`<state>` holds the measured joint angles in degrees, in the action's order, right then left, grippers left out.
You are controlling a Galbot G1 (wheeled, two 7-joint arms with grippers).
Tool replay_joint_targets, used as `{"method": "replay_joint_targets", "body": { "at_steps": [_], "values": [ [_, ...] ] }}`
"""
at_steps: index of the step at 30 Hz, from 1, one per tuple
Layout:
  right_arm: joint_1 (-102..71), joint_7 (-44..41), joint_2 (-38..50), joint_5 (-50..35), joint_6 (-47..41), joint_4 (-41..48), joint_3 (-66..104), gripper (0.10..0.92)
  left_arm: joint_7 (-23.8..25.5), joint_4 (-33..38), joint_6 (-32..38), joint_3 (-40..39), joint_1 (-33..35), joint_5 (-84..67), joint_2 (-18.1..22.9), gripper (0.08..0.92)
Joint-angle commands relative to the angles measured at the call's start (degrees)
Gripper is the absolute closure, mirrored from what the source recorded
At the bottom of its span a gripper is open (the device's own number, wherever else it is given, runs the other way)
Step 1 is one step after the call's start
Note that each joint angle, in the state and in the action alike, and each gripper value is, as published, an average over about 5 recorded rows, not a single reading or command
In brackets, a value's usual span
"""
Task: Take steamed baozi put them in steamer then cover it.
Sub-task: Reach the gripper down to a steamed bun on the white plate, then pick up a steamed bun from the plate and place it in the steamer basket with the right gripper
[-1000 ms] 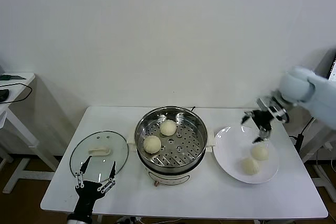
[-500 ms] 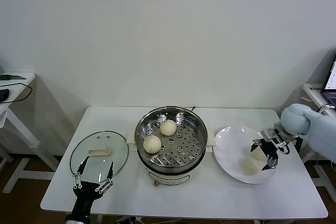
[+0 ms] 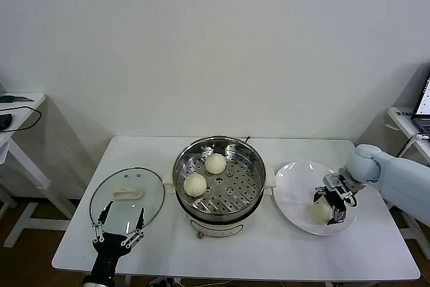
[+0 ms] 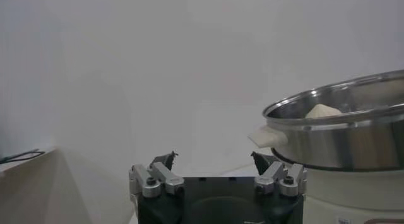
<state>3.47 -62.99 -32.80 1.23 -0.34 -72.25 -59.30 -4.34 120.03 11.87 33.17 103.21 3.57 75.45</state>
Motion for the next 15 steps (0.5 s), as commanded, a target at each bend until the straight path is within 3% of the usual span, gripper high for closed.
{"method": "replay_joint_targets", "body": {
  "at_steps": [1, 9, 15],
  "values": [
    [-0.6, 0.3, -0.4, 0.8, 0.0, -0.1, 0.3, 0.295, 0.0, 0.1, 0.0, 0.1, 0.1, 0.0, 0.0, 0.177],
    [9.3, -2.4, 0.5, 0.1, 1.6, -4.6, -1.9, 0.351, -0.1, 0.1, -0.1, -0.2, 0.0, 0.1, 0.0, 0.177],
    [21.1, -5.9, -3.3, -0.3, 12.2, -6.4, -2.0, 0.355, -0.2, 0.6, -0.3, -0.6, -0.1, 0.1, -0.2, 0.177]
  ]
}}
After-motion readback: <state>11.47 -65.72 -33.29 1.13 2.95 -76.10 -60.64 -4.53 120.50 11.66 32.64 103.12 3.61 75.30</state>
